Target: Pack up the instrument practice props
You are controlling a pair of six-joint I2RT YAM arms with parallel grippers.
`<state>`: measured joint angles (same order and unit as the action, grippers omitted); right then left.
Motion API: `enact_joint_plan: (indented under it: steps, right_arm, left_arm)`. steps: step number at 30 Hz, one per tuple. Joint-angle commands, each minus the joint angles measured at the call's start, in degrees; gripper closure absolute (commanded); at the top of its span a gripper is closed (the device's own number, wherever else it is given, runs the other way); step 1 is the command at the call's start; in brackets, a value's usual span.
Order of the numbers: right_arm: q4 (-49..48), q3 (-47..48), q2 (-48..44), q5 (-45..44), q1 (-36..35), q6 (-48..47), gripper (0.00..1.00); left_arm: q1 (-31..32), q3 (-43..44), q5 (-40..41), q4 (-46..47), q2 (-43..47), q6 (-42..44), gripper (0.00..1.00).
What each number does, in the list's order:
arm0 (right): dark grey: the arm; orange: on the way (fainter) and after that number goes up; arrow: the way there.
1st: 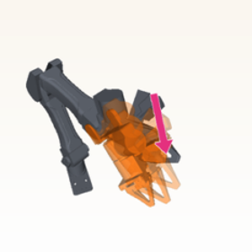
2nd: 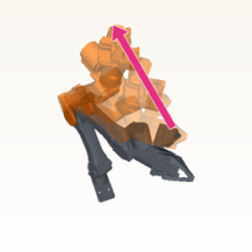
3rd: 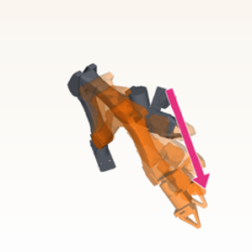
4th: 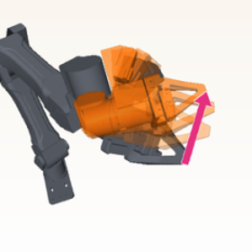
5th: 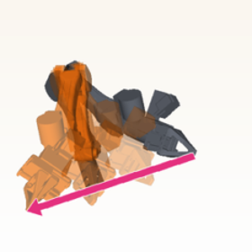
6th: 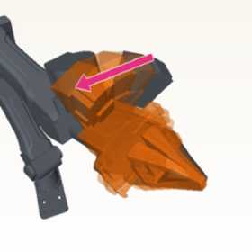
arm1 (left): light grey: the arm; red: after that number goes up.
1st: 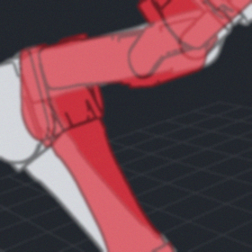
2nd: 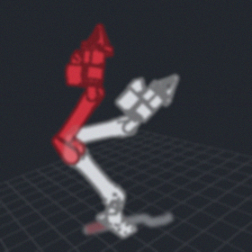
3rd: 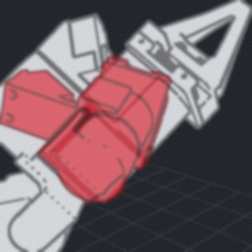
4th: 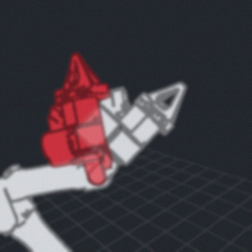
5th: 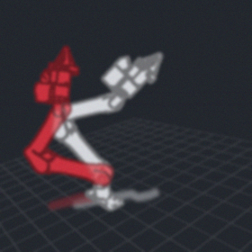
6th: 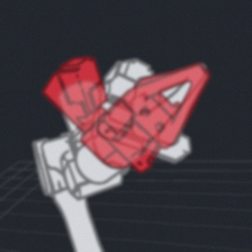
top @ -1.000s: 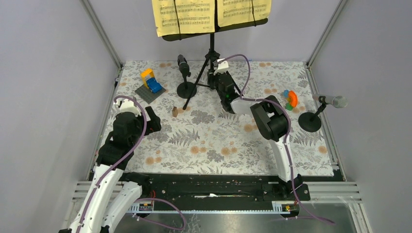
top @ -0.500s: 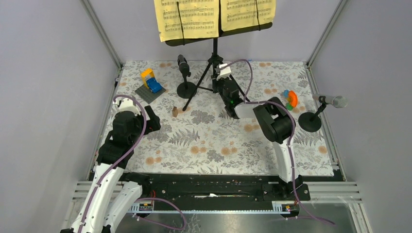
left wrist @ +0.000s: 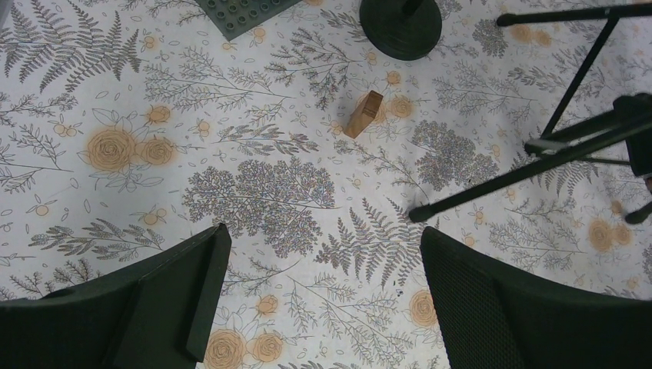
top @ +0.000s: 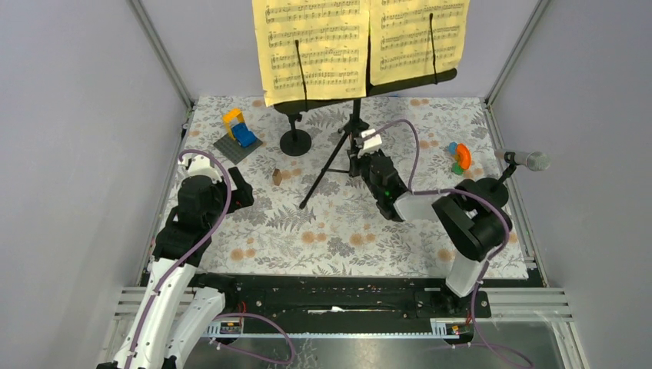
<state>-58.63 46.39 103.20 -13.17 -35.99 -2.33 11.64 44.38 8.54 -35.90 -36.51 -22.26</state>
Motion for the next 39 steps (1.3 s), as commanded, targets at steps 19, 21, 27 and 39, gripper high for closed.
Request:
enact_joint_plan:
  steps: [19,21,27,39]
  right_arm:
    - [5.95,-20.00,-24.93,-33.45,-26.76,7.70,1.00]
    - [8.65,-19.62,-26.01,-35.16,-28.45,9.05,1.00]
    - [14.04,-17.98,-28.42,-40.40,-34.06,9.19,1.00]
    - [19.14,-20.74,-39.30,-33.69,-35.34,9.86,0.53]
  left_arm:
    - [-0.74,-0.31,-0.89,3.33,0.53,1.07,0.01]
    - [-0.83,-0.32,-0.99,3.35,0.46,1.08,0.01]
    - [-1.30,-0.35,-0.88,3.33,0.51,1.08,0.01]
    - [-1.97,-0.43,-1.19,3.44,0.30,1.08,0.01]
